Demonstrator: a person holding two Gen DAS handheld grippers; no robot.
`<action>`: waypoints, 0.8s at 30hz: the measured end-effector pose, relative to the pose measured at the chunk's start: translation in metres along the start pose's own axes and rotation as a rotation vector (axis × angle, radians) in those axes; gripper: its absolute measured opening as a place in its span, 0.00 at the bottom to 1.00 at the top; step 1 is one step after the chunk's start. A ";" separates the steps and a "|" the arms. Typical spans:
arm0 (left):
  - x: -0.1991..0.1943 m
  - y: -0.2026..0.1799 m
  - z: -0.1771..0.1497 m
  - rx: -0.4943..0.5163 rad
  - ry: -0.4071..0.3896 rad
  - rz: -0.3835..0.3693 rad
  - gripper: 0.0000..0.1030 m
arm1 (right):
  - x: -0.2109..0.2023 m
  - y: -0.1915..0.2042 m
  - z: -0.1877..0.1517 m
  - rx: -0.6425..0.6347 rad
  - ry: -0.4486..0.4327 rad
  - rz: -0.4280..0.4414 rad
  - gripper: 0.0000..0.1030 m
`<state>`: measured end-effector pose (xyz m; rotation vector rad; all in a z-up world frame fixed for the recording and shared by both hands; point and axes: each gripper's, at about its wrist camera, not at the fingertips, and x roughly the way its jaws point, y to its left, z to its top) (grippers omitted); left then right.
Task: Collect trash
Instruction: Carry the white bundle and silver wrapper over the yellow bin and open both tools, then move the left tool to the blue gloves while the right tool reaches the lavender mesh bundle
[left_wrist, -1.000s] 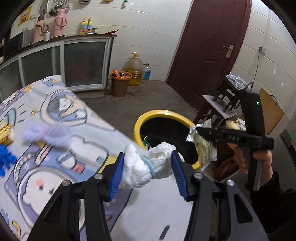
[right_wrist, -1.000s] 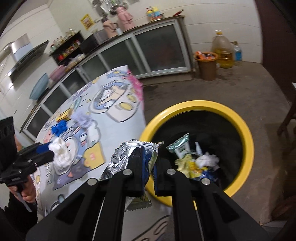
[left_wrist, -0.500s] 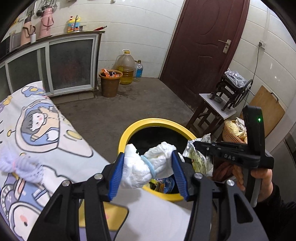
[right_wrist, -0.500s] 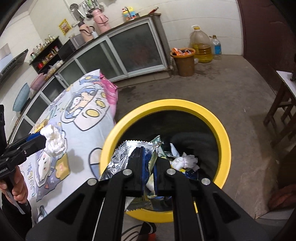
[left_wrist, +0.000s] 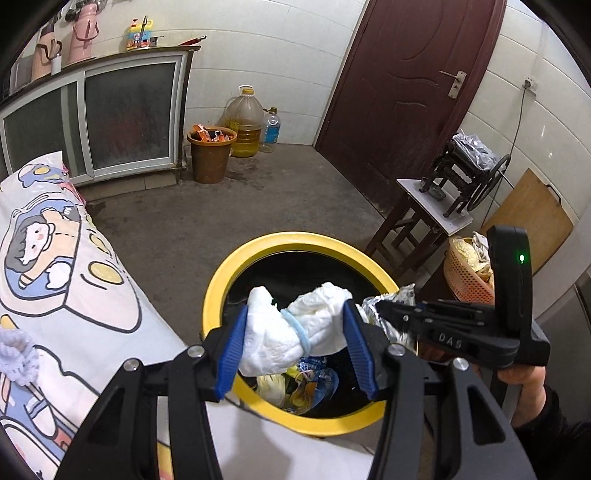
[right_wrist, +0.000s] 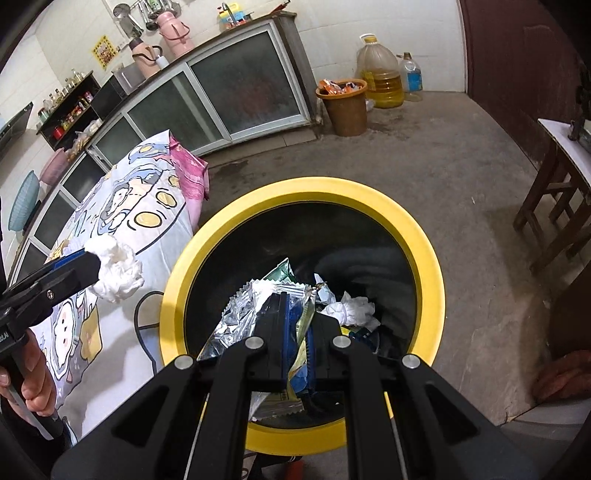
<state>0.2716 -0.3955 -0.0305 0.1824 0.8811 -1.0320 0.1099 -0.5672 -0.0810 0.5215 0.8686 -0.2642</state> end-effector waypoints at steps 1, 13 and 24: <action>0.002 -0.001 0.001 -0.001 0.000 0.004 0.47 | 0.000 -0.001 0.000 0.004 -0.002 -0.010 0.08; 0.011 -0.012 0.005 -0.009 0.001 0.039 0.62 | -0.009 -0.009 0.003 0.042 -0.003 -0.068 0.09; -0.033 0.006 -0.003 -0.071 -0.095 0.062 0.88 | -0.028 -0.023 -0.008 0.075 -0.022 -0.084 0.54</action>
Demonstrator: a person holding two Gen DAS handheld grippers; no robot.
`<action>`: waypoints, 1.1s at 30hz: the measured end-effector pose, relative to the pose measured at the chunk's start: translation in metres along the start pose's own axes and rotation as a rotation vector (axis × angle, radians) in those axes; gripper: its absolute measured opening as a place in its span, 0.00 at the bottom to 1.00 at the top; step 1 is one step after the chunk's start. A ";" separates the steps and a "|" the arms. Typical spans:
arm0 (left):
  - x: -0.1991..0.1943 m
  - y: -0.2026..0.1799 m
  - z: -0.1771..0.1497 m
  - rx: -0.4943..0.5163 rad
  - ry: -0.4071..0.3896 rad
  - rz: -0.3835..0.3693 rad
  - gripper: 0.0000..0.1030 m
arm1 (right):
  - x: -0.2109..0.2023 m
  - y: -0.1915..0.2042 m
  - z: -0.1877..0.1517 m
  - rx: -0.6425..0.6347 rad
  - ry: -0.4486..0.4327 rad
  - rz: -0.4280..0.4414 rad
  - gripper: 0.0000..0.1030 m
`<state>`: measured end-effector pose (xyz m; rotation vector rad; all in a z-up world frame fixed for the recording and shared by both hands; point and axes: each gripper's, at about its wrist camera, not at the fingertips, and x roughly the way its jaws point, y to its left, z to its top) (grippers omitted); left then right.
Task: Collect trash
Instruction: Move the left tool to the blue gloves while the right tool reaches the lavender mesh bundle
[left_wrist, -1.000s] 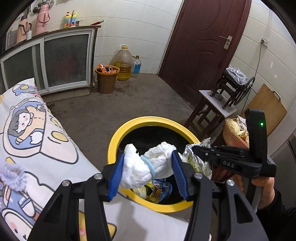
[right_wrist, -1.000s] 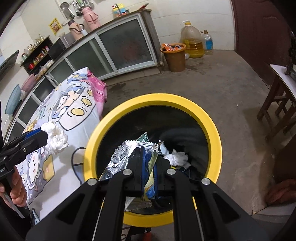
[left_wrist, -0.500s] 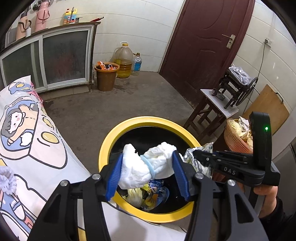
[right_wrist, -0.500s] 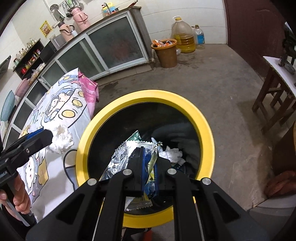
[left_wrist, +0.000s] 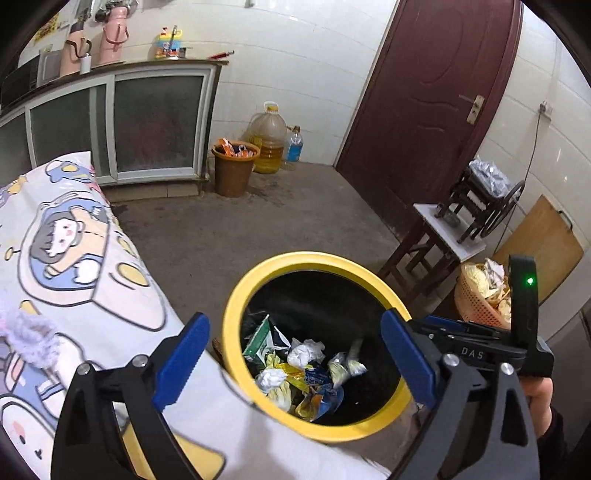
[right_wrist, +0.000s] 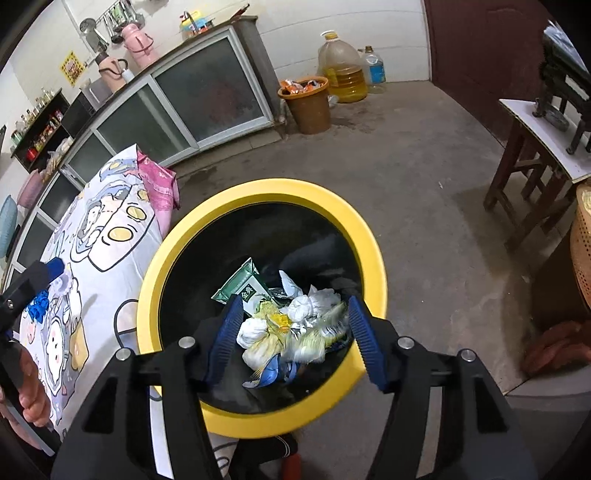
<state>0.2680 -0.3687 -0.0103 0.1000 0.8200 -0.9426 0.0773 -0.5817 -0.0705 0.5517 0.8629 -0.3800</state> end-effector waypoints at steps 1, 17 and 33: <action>-0.008 0.004 -0.001 -0.002 -0.012 -0.004 0.90 | -0.003 0.001 -0.001 -0.012 -0.007 0.008 0.54; -0.199 0.165 -0.108 -0.053 -0.106 0.404 0.92 | -0.037 0.186 -0.026 -0.488 -0.155 0.337 0.54; -0.254 0.307 -0.113 -0.183 -0.133 0.539 0.92 | 0.048 0.358 -0.021 -0.768 -0.044 0.305 0.56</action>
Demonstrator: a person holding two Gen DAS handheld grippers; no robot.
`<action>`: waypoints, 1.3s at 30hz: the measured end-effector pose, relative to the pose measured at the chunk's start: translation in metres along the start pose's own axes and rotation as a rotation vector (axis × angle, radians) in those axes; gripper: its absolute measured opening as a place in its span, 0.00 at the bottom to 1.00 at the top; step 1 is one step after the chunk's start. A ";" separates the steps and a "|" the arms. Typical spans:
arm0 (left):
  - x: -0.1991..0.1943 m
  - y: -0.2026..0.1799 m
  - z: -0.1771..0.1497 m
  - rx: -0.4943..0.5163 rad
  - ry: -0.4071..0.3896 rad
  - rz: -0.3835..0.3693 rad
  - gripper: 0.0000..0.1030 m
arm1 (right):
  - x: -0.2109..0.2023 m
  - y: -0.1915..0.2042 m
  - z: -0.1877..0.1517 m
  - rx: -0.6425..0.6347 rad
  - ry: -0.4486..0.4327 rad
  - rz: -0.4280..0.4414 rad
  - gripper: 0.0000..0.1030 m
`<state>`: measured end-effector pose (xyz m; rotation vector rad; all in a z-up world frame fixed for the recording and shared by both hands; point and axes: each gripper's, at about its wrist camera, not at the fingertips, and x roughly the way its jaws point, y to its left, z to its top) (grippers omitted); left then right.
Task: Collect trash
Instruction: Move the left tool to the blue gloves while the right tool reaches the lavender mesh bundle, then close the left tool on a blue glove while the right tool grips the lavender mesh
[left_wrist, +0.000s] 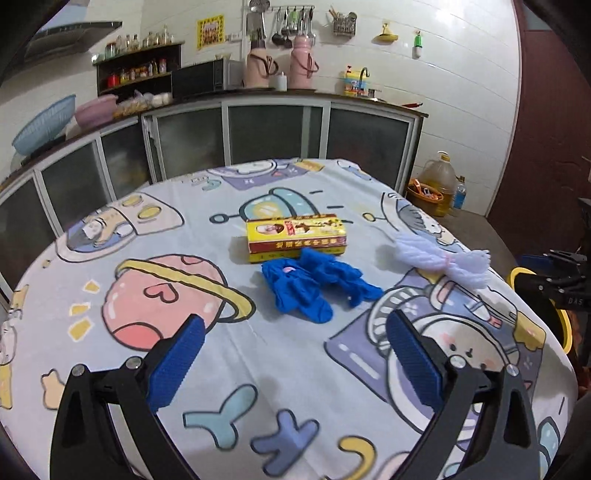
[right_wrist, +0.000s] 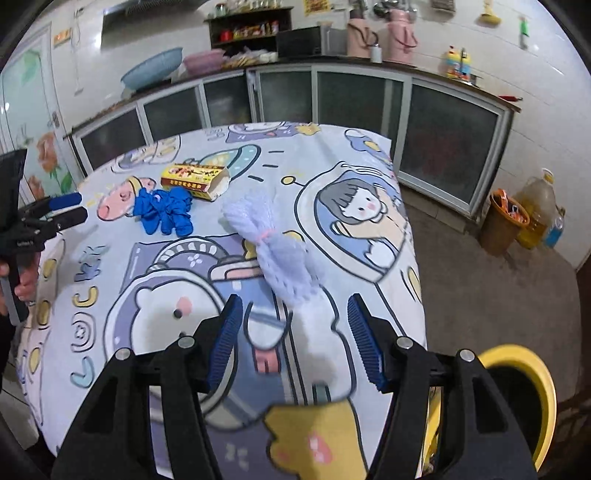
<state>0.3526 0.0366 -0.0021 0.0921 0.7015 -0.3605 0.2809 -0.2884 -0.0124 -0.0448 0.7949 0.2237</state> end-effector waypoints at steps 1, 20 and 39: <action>0.006 0.002 0.001 0.002 0.007 -0.004 0.92 | 0.006 0.000 0.003 -0.006 0.011 -0.001 0.56; 0.102 0.014 0.014 -0.021 0.154 -0.091 0.65 | 0.083 0.004 0.030 -0.006 0.114 0.020 0.55; 0.038 0.006 0.005 -0.005 0.096 -0.071 0.13 | 0.018 0.004 0.017 0.096 0.082 0.143 0.18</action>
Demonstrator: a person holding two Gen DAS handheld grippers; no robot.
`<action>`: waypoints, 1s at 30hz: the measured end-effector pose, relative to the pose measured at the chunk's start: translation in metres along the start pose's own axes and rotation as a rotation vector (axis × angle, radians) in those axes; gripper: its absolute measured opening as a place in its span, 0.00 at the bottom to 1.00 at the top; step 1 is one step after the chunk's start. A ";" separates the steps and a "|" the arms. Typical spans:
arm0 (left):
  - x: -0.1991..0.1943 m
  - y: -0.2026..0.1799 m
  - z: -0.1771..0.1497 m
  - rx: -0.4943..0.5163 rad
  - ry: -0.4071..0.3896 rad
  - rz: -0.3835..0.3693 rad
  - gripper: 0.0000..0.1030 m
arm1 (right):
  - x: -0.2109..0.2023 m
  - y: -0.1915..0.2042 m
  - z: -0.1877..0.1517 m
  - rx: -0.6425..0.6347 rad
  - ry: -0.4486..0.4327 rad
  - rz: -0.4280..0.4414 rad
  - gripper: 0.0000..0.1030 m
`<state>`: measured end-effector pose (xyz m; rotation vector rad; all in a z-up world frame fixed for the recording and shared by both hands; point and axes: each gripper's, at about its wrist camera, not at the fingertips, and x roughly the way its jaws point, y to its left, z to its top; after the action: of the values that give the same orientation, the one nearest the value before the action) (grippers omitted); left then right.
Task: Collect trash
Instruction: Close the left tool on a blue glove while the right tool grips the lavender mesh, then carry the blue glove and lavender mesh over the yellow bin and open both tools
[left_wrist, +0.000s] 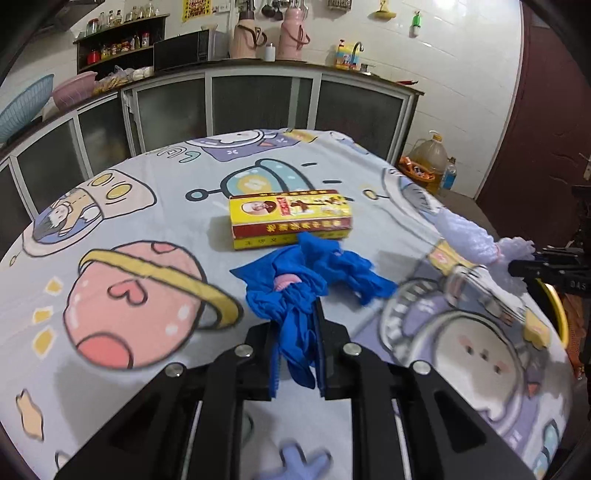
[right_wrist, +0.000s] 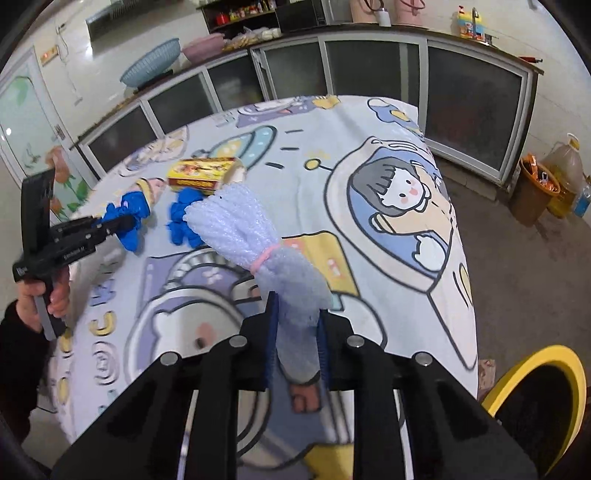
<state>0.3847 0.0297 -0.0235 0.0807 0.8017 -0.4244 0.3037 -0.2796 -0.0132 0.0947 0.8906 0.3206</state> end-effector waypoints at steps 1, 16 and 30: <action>-0.009 -0.003 -0.004 -0.001 -0.006 -0.001 0.13 | -0.005 0.002 -0.002 0.000 -0.005 0.005 0.18; -0.092 -0.049 -0.068 -0.031 -0.047 -0.005 0.13 | -0.079 0.015 -0.056 0.034 -0.056 0.025 0.18; -0.111 -0.124 -0.073 0.023 -0.062 -0.072 0.13 | -0.117 -0.017 -0.102 0.119 -0.091 0.009 0.18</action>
<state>0.2169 -0.0293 0.0153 0.0594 0.7404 -0.5023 0.1607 -0.3377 0.0064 0.2218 0.8187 0.2698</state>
